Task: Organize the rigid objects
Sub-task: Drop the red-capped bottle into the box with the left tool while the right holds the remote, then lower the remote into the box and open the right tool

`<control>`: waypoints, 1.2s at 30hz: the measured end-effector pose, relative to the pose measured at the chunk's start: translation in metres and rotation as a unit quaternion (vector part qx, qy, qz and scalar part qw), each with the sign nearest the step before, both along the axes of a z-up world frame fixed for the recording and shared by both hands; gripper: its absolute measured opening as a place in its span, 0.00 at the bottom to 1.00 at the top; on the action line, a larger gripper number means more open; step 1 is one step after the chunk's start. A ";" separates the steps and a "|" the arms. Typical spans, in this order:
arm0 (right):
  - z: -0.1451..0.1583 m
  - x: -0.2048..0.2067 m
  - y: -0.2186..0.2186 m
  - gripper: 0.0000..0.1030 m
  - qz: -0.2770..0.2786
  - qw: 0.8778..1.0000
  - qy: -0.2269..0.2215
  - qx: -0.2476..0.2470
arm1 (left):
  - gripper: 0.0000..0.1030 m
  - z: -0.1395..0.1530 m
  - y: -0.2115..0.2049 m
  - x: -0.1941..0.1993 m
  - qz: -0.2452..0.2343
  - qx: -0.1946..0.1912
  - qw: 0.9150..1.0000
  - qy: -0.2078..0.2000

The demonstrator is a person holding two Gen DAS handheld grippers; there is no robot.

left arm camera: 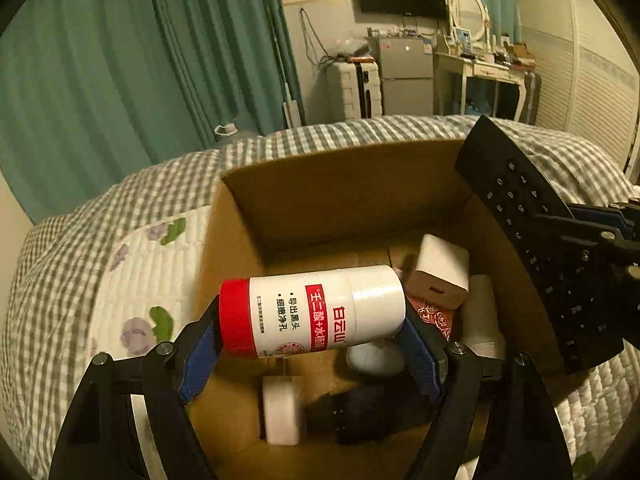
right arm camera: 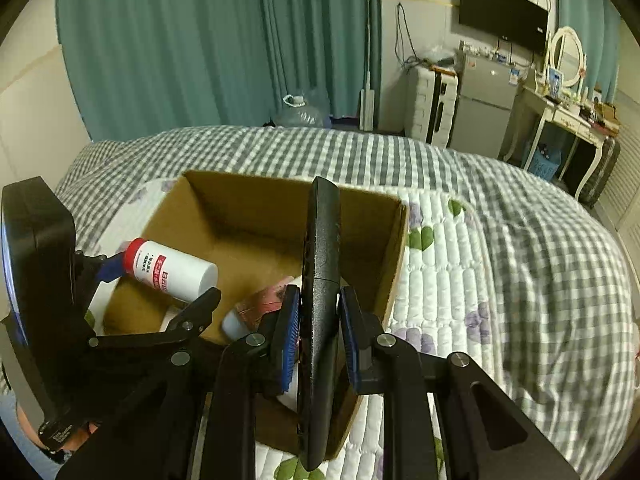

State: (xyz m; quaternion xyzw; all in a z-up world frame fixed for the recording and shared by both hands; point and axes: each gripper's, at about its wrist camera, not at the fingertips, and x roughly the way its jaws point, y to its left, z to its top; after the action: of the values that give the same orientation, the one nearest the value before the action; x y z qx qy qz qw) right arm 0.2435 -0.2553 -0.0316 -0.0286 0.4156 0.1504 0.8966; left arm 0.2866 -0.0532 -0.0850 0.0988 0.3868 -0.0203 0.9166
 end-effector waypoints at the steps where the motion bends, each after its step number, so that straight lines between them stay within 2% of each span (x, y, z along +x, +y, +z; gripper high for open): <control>1: -0.003 0.003 -0.001 0.19 0.001 1.000 0.003 0.003 | 0.80 -0.003 0.001 0.003 0.005 -0.002 1.000 0.004; 7: -0.009 0.006 0.000 0.19 0.004 1.000 0.008 0.002 | 0.80 0.013 0.004 0.001 0.014 -0.011 1.000 -0.013; 12: 0.003 -0.002 0.005 0.19 0.006 1.000 0.000 -0.003 | 0.80 0.043 0.018 -0.012 0.024 -0.025 0.999 -0.033; 18: 0.013 -0.009 0.021 0.19 0.016 1.000 -0.004 0.012 | 0.80 0.060 0.042 -0.028 0.037 -0.024 0.998 -0.045; 22: 0.007 -0.005 0.043 0.19 0.029 1.000 0.004 0.010 | 0.80 0.062 0.060 -0.032 0.046 -0.031 0.997 -0.049; 28: -0.026 0.017 0.071 0.19 0.033 0.999 0.036 -0.017 | 0.80 0.052 0.079 -0.030 0.061 -0.036 0.996 -0.051; 30: -0.032 0.022 0.073 0.19 0.033 0.999 0.039 -0.013 | 0.80 0.047 0.084 -0.030 0.064 -0.038 0.996 -0.052; 33: -0.033 0.030 0.074 0.21 0.027 0.999 0.034 -0.001 | 0.80 0.043 0.090 -0.029 0.065 -0.036 0.996 -0.047; 34: -0.031 0.031 0.074 0.25 0.024 0.999 0.029 -0.003 | 0.80 0.042 0.091 -0.029 0.065 -0.036 0.996 -0.046; 36: -0.022 0.034 0.076 0.27 0.018 1.000 0.018 -0.018 | 0.80 0.043 0.093 -0.031 0.065 -0.034 0.996 -0.046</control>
State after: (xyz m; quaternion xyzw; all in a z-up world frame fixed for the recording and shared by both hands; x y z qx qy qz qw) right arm 0.2773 -0.1792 -0.0540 -0.0494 0.4333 0.1600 0.8856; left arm 0.2553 0.0399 -0.0416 0.0430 0.3486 0.0307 0.9358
